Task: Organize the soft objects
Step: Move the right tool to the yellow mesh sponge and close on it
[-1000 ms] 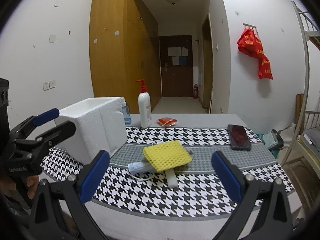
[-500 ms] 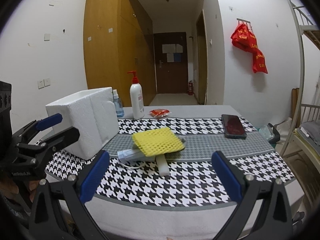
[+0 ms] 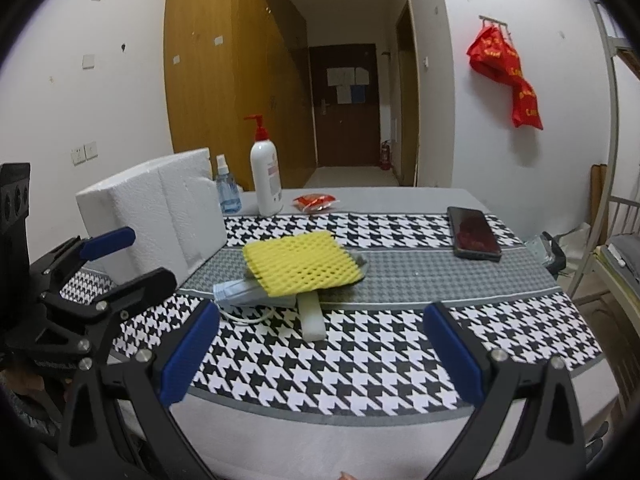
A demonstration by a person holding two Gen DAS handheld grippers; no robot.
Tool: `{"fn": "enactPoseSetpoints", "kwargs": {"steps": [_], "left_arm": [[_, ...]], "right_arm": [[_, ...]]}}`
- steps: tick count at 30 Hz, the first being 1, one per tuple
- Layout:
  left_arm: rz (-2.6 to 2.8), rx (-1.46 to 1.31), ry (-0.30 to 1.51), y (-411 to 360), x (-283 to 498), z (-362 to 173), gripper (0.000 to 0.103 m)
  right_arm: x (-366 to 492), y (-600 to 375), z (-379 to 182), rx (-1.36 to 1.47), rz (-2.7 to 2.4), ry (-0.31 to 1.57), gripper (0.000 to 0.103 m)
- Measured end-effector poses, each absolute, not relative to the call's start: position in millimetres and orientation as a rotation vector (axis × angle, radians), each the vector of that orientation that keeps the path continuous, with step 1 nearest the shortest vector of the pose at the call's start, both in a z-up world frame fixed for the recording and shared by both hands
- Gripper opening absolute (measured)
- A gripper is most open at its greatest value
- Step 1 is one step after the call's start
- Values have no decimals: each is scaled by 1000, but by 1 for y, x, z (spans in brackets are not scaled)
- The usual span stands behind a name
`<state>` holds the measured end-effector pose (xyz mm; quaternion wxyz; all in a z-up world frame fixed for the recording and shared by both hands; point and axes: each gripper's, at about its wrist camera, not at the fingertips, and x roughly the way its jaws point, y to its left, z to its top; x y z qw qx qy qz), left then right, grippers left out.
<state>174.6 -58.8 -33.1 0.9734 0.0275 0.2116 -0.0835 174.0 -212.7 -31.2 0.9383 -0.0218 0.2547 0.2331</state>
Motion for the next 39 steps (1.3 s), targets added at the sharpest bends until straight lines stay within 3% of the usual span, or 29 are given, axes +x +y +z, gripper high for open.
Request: {"fn": "enactPoseSetpoints", "kwargs": {"steps": [24, 36, 39], "left_arm": [[-144, 54, 567, -50, 198, -53, 102], [-130, 49, 568, -49, 198, -51, 102], [-138, 49, 570, -50, 200, -51, 102]], "right_arm": [[246, -174, -52, -194, 694, 670, 102], [262, -154, -64, -259, 734, 723, 68], [262, -157, -65, -252, 733, 740, 49]]}}
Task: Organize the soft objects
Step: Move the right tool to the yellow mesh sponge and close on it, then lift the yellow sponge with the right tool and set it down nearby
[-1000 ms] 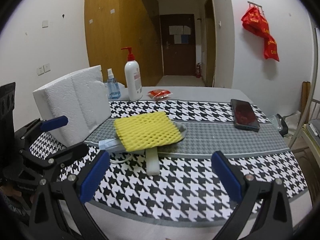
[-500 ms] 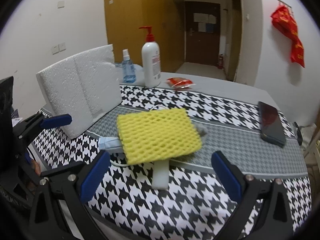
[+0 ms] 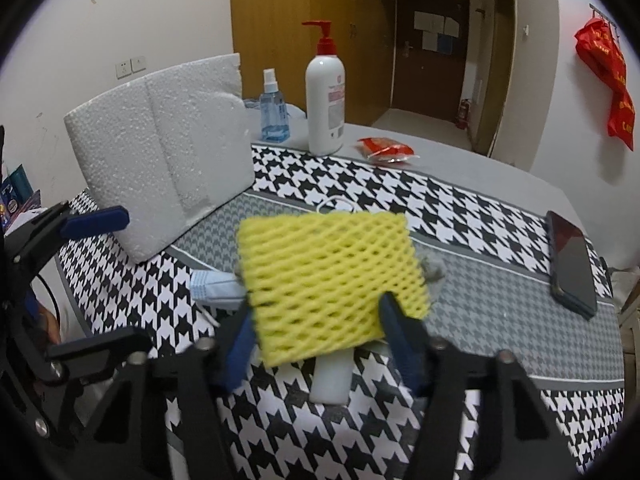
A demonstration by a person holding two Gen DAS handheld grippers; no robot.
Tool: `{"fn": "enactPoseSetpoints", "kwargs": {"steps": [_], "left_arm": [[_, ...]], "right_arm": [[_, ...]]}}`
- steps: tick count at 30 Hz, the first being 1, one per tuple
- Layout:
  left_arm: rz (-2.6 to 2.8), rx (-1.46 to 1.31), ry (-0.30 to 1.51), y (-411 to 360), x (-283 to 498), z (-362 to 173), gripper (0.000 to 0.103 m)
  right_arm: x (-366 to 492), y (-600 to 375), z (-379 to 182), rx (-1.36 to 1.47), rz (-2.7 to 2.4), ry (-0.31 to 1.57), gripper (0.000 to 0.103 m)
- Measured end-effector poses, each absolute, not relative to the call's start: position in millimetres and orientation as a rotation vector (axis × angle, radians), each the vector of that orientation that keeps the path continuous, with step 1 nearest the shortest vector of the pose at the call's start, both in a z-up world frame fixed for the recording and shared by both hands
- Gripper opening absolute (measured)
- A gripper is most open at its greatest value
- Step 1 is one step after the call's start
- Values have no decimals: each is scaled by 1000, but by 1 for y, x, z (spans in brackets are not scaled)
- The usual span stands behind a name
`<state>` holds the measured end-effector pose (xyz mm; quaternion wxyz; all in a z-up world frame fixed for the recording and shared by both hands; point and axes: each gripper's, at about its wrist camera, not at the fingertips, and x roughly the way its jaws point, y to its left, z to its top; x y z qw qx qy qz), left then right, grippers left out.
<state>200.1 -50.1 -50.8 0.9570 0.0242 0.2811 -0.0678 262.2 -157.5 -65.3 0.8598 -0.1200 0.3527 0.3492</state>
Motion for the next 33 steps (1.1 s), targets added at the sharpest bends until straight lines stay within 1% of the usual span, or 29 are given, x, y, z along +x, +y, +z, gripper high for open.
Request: {"fn": "enactPoseSetpoints", "kwargs": {"steps": [2, 4, 7, 14, 22, 24, 25, 26, 28, 33], "left_arm": [[-140, 49, 571, -52, 201, -50, 102], [-152, 49, 572, -54, 203, -50, 102], [-163, 59, 566, -59, 207, -46, 102], [-193, 87, 543, -74, 215, -37, 102], [-196, 94, 553, -81, 222, -39, 102], [-193, 93, 551, -81, 223, -39, 102], [-188, 94, 555, -81, 224, -40, 102], [-187, 97, 561, -82, 225, -40, 102], [-182, 99, 567, -82, 226, -41, 102], [-176, 100, 585, -83, 231, -46, 102]], "right_arm": [[264, -163, -67, -226, 724, 763, 29], [265, -172, -68, -202, 708, 775, 18], [261, -186, -66, -163, 683, 772, 15], [244, -217, -53, -135, 590, 737, 15], [227, -243, -59, -182, 482, 733, 16], [223, -246, -60, -197, 471, 730, 29], [221, -248, -60, -198, 467, 726, 47], [219, -250, -60, -198, 460, 716, 61], [214, -256, -58, -184, 448, 691, 69], [214, -279, -52, -120, 395, 662, 69]]}}
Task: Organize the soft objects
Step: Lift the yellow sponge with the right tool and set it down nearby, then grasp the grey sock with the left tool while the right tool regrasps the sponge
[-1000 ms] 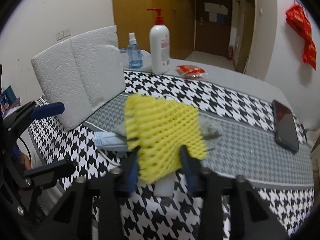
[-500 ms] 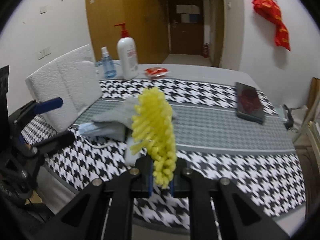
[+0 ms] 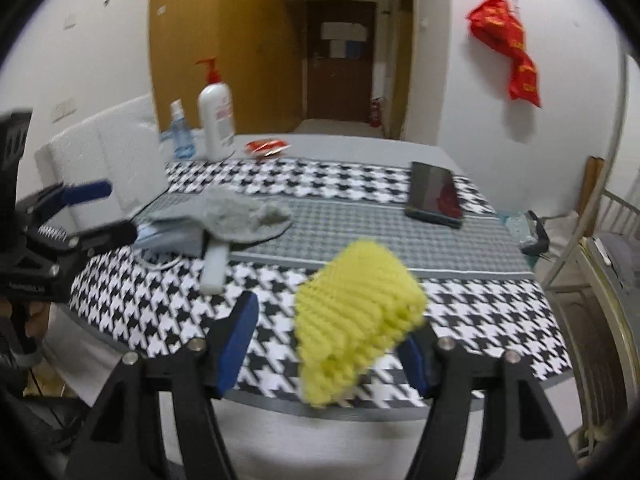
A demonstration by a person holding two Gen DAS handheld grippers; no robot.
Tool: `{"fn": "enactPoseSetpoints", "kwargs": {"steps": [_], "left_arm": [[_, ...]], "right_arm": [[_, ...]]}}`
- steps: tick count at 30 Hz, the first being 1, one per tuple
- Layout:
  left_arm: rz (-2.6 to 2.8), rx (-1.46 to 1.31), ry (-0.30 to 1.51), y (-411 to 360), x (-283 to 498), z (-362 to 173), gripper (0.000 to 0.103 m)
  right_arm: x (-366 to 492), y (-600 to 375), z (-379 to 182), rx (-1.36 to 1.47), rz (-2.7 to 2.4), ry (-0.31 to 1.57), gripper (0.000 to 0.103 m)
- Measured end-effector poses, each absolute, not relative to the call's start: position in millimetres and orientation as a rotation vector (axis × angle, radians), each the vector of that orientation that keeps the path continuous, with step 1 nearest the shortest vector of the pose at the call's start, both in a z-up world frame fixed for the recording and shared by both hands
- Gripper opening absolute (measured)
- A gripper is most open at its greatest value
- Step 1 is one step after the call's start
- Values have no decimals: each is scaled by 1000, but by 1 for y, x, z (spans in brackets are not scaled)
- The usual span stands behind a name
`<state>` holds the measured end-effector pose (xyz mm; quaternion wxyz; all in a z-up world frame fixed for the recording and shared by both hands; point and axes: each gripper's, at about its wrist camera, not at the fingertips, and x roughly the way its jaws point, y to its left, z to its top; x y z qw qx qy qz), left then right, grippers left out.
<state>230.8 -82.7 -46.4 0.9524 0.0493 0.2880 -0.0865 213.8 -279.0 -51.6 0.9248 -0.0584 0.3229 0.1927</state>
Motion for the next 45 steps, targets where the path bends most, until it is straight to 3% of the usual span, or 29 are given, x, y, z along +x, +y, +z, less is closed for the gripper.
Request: {"fn": "enactPoseSetpoints", "kwargs": {"steps": [7, 14, 24, 27, 32, 45], "left_arm": [[-166, 102, 601, -82, 243, -50, 96], [-175, 143, 609, -96, 262, -46, 82], [-185, 142, 746, -106, 297, -66, 51], [-177, 133, 768, -105, 301, -71, 46], [-173, 120, 771, -102, 301, -68, 24], [-264, 39, 641, -95, 275, -9, 20]], "right_arm": [[218, -299, -45, -77, 306, 616, 74], [223, -303, -48, -63, 273, 608, 79], [225, -286, -72, -69, 344, 679, 80], [225, -286, -75, -68, 344, 685, 80], [225, -284, -79, -65, 346, 695, 80], [220, -290, -79, -50, 325, 702, 80]]}}
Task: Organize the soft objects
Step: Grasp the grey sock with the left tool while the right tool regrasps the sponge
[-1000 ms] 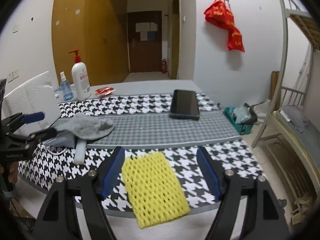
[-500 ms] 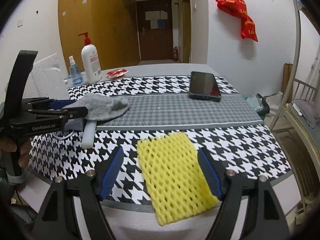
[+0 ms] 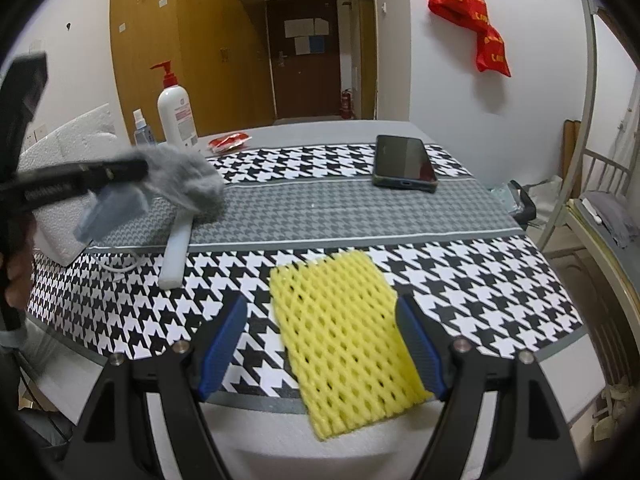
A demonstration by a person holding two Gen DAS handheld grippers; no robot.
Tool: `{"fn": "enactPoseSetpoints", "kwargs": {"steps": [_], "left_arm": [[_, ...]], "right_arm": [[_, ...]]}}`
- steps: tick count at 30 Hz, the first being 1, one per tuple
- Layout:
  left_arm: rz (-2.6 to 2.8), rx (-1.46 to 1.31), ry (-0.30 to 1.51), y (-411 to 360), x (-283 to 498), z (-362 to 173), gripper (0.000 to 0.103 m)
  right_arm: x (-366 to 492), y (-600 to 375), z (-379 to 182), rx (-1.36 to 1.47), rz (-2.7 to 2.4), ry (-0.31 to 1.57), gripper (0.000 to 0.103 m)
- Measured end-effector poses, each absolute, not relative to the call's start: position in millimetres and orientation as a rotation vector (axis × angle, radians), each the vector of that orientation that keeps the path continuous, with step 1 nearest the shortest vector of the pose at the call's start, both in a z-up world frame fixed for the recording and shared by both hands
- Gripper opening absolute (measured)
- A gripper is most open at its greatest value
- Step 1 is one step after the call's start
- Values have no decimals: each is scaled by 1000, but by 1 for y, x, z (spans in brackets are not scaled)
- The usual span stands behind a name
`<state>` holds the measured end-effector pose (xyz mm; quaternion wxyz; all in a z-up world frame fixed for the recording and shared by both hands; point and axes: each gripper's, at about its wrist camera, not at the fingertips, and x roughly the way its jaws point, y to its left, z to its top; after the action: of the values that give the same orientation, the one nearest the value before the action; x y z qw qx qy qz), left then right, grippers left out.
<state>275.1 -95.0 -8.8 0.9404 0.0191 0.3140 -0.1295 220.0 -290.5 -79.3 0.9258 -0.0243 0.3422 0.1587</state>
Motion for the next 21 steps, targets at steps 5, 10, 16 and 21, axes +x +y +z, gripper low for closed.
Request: {"fn": "enactPoseSetpoints", "kwargs": {"steps": [5, 10, 16, 21], "left_arm": [[-302, 66, 636, -97, 251, -11, 20], [-287, 92, 696, -92, 234, -42, 21], [-205, 132, 678, -89, 227, -49, 61], [-190, 192, 671, -98, 234, -49, 61]], "right_arm": [[216, -294, -77, -43, 326, 691, 80], [214, -297, -78, -38, 334, 693, 80], [214, -291, -80, -45, 359, 698, 80], [213, -287, -82, -58, 367, 702, 80]]}}
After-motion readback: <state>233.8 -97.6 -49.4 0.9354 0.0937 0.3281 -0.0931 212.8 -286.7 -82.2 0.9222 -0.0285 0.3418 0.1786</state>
